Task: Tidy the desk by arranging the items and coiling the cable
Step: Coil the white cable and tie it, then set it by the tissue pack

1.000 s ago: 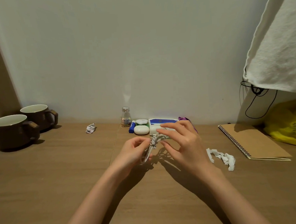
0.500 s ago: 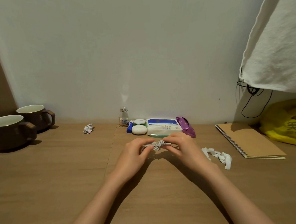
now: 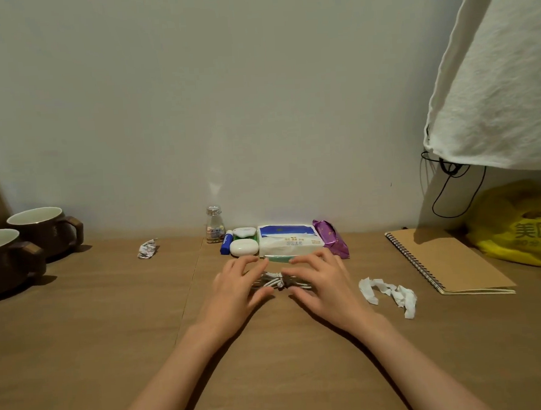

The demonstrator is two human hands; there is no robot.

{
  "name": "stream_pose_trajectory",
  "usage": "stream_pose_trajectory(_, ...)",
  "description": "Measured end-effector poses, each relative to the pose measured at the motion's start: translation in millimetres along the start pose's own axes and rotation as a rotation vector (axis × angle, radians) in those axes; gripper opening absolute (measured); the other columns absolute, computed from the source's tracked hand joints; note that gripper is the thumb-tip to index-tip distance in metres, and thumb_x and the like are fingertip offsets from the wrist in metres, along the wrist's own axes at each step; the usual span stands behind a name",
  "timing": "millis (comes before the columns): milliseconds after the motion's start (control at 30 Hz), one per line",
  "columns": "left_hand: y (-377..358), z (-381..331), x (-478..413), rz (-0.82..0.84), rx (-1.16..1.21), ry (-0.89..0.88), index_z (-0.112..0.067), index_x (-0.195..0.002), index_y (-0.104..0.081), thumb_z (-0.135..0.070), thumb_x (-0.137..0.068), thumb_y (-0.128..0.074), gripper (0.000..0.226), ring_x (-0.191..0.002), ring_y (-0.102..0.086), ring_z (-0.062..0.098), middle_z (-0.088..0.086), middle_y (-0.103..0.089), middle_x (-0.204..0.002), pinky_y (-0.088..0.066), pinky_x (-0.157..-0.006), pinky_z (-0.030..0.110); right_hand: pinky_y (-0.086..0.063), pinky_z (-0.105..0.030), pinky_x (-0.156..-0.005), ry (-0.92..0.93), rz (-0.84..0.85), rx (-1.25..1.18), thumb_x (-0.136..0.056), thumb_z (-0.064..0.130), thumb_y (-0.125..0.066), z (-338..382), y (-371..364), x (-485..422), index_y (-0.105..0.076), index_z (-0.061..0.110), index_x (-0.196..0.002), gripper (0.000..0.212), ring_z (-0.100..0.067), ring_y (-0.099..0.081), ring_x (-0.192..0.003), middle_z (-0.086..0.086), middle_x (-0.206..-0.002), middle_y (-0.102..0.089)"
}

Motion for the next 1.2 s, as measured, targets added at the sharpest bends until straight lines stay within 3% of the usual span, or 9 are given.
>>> stream_pose_trajectory(100,1,2,0,-0.021,-0.098,-0.080,-0.025,-0.125,-0.059,-0.031,-0.075,-0.076,0.053,-0.107,-0.058,0.019,-0.003,-0.063,-0.120,-0.053,-0.076,0.034,-0.049,-0.030,-0.069,0.076,0.015,0.044,-0.078,0.026,-0.075,-4,-4,1,-0.066,0.029,-0.117,0.040,-0.016,-0.054,-0.092,0.008,-0.104,-0.068)
stream_pose_trajectory(200,1,0,-3,-0.056,-0.145,-0.084,-0.025,-0.116,-0.066,-0.026,-0.071,-0.080,0.047,-0.097,-0.063,0.015,-0.009,-0.068,-0.110,-0.053,-0.066,0.028,-0.053,-0.033,-0.060,0.053,-0.046,0.003,-0.077,0.016,-0.076,-7,-11,-3,-0.071,0.026,-0.111,0.036,-0.020,-0.059,-0.083,0.005,-0.096,-0.070)
stream_pose_trajectory(433,-15,-8,-28,-0.065,-0.083,0.006,-0.028,-0.119,-0.065,-0.032,-0.078,-0.072,0.041,-0.100,-0.060,0.015,-0.010,-0.067,-0.112,-0.051,-0.073,0.029,-0.054,-0.035,-0.063,-0.137,-0.137,-0.061,-0.073,0.013,-0.080,-27,-21,-16,-0.075,0.023,-0.100,0.029,-0.020,-0.058,-0.082,0.005,-0.089,-0.070)
stream_pose_trajectory(667,-30,-3,-47,-0.099,-0.146,0.049,-0.030,-0.112,-0.067,-0.033,-0.075,-0.075,0.038,-0.099,-0.055,0.021,0.000,-0.063,-0.103,-0.042,-0.074,0.032,-0.047,-0.026,-0.060,-0.216,-0.139,-0.013,-0.070,0.013,-0.082,-38,-25,-23,-0.075,0.027,-0.099,0.033,-0.018,-0.060,-0.083,0.008,-0.090,-0.071)
stream_pose_trajectory(767,-32,-1,-49,-0.109,-0.133,0.067,-0.031,-0.115,-0.066,-0.035,-0.079,-0.072,0.038,-0.101,-0.052,0.022,0.001,-0.060,-0.105,-0.037,-0.075,0.029,-0.047,-0.026,-0.063,-0.225,-0.136,-0.023,-0.071,0.014,-0.082,-42,-28,-26,-0.075,0.028,-0.101,0.034,-0.017,-0.059,-0.085,0.008,-0.092,-0.071)
stream_pose_trajectory(967,-28,-1,-45,-0.041,-0.075,0.072,-0.037,-0.133,-0.049,-0.045,-0.084,-0.062,0.051,-0.118,-0.041,0.019,-0.003,-0.053,-0.125,-0.036,-0.089,0.029,-0.050,-0.037,-0.071,-0.216,-0.097,0.020,-0.068,0.016,-0.083,-41,-26,-22,-0.073,0.031,-0.103,0.039,-0.021,-0.061,-0.091,0.007,-0.103,-0.072)
stream_pose_trajectory(1100,-22,-3,-36,-0.043,-0.058,0.064,-0.036,-0.138,-0.043,-0.044,-0.082,-0.065,0.061,-0.123,-0.037,0.019,-0.002,-0.049,-0.131,-0.036,-0.096,0.032,-0.045,-0.039,-0.089,-0.189,-0.035,0.060,-0.073,0.023,-0.079,-35,-12,-11,-0.066,0.032,-0.118,0.048,-0.020,-0.056,-0.105,0.006,-0.120,-0.066)
stream_pose_trajectory(1200,-15,-5,-27,-0.060,-0.037,0.056,-0.031,-0.138,-0.045,-0.040,-0.082,-0.066,0.060,-0.122,-0.036,0.018,-0.002,-0.050,-0.131,-0.037,-0.096,0.033,-0.038,-0.035,-0.095,-0.197,-0.088,0.077,-0.081,0.029,-0.071,-30,12,-4,-0.068,0.031,-0.114,0.033,-0.017,-0.053,-0.110,0.008,-0.122,-0.064)
Point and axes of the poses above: each hand's wrist, its own x-axis away from the middle knuckle, its own y-axis out of the back of the hand, z = x × y, the point moved 1 cm from there along -x, towards the middle knuckle
